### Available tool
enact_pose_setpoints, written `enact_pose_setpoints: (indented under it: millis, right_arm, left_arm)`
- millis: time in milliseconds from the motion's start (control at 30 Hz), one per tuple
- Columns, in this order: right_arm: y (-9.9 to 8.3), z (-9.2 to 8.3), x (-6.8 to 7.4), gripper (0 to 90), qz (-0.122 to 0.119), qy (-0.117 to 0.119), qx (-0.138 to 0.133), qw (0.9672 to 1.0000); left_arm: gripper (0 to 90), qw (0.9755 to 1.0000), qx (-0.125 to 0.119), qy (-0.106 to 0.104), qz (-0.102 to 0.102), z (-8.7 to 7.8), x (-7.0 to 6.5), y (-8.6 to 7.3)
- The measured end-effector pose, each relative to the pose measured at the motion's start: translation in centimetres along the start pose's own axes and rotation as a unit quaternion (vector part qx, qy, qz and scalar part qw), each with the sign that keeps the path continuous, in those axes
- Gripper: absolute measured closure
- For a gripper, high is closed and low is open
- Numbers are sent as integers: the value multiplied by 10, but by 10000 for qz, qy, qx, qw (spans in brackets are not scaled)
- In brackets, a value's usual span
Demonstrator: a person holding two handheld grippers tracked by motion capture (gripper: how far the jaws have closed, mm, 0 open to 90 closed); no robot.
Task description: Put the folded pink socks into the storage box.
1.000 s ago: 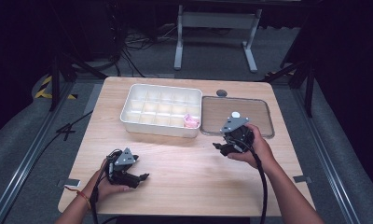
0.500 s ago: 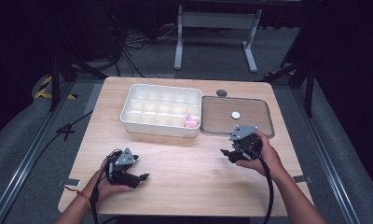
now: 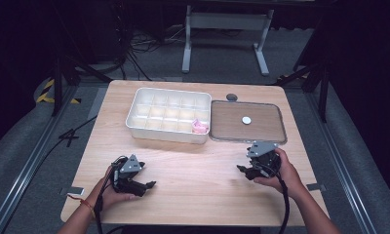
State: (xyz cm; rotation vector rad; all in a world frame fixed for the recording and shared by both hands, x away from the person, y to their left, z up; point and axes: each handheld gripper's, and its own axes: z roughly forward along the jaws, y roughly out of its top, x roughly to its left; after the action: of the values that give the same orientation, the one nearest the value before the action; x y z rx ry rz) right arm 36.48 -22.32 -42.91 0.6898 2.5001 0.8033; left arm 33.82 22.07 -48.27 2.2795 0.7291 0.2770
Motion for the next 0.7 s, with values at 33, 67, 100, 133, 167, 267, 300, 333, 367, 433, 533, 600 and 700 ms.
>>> enact_pose_setpoints:
  millis: [33,67,100,133,167,267,300,333,367,433,533,600,700]
  right_arm:
    - [-3,0,0,281,15,4,-6,10000]
    - [-6,-1,0,282,47,37,-33,10000]
    - [-9,-1,0,283,71,41,-56,10000]
    - [-12,-2,0,283,73,30,-67,9999]
    - [-15,-2,1,282,86,37,-79,9999]
    - [-23,-3,1,282,129,52,-81,9999]
    - [-26,-4,1,283,150,46,-111,9998]
    - [-28,-5,1,282,182,47,-117,9998]
    - [-32,-6,1,282,222,61,-140,9996]
    - [-39,-9,1,281,277,55,-204,9994]
    - [-49,-11,0,279,431,104,-264,9987]
    - [-57,-12,0,275,579,172,-276,9978]
    - [-71,-13,-1,275,722,159,-263,9969]
  left_arm:
    - [175,10000,0,1,1,0,0,0]
    - [175,10000,-2,0,-1,0,0,0]
    - [175,10000,-2,-1,-2,0,0,0]
    - [175,10000,0,0,0,0,0,0]
    - [175,10000,0,-5,6,0,0,0]
    - [175,10000,-2,1,-1,0,0,0]
    - [175,10000,-1,1,-1,0,0,0]
    - [175,10000,-1,2,-1,0,0,0]
    - [175,10000,-6,-5,-2,0,0,0]
    - [175,10000,0,-1,-1,0,0,0]
    - [175,10000,-1,0,-1,0,0,0]
    - [175,10000,0,1,-2,0,0,0]
    - [174,10000,4,-15,6,0,0,0]
